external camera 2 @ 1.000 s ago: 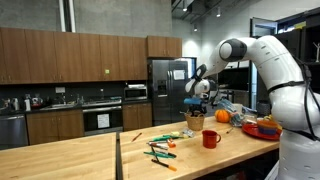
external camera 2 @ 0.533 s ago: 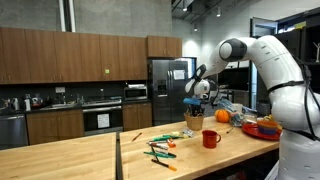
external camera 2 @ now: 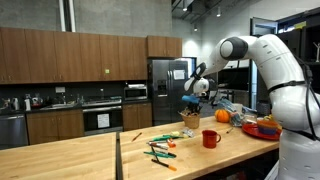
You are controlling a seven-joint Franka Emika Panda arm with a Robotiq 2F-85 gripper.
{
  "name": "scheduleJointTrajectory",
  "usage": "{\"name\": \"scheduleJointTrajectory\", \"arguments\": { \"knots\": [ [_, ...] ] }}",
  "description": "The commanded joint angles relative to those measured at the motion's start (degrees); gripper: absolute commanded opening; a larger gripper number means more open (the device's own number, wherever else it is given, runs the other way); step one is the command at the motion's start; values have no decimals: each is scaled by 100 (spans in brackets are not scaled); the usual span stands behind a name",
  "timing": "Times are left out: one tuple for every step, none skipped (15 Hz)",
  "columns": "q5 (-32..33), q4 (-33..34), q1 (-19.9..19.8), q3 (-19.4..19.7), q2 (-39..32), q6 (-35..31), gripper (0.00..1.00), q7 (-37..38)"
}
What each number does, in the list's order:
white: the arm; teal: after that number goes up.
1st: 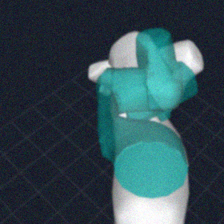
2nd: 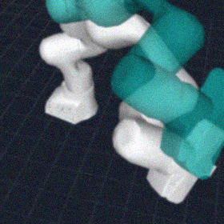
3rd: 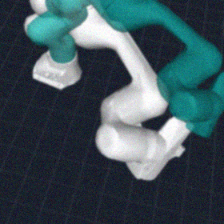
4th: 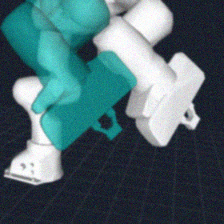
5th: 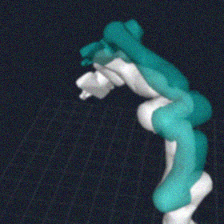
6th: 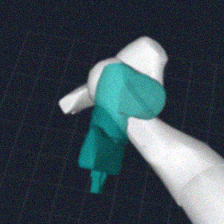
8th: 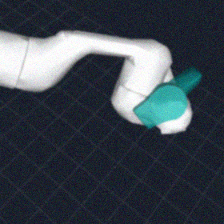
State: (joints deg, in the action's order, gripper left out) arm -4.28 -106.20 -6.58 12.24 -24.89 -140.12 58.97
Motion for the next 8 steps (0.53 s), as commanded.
{"name": "scheduleJointTrajectory", "arguments": {
  "knots": [
    [-29,-48,31,44,305,115,8,-72],
    [-42,5,17,39,300,208,8,-75],
    [-11,54,29,65,283,250,8,-10],
    [-40,126,3,60,251,327,8,-17],
    [-82,189,-32,46,225,436,8,-49],
    [-133,241,-73,26,205,554,8,-93],
    [-201,289,-119,-1,193,698,8,-140],
    [-301,339,-173,-41,190,870,8,-215]
  ]
}}
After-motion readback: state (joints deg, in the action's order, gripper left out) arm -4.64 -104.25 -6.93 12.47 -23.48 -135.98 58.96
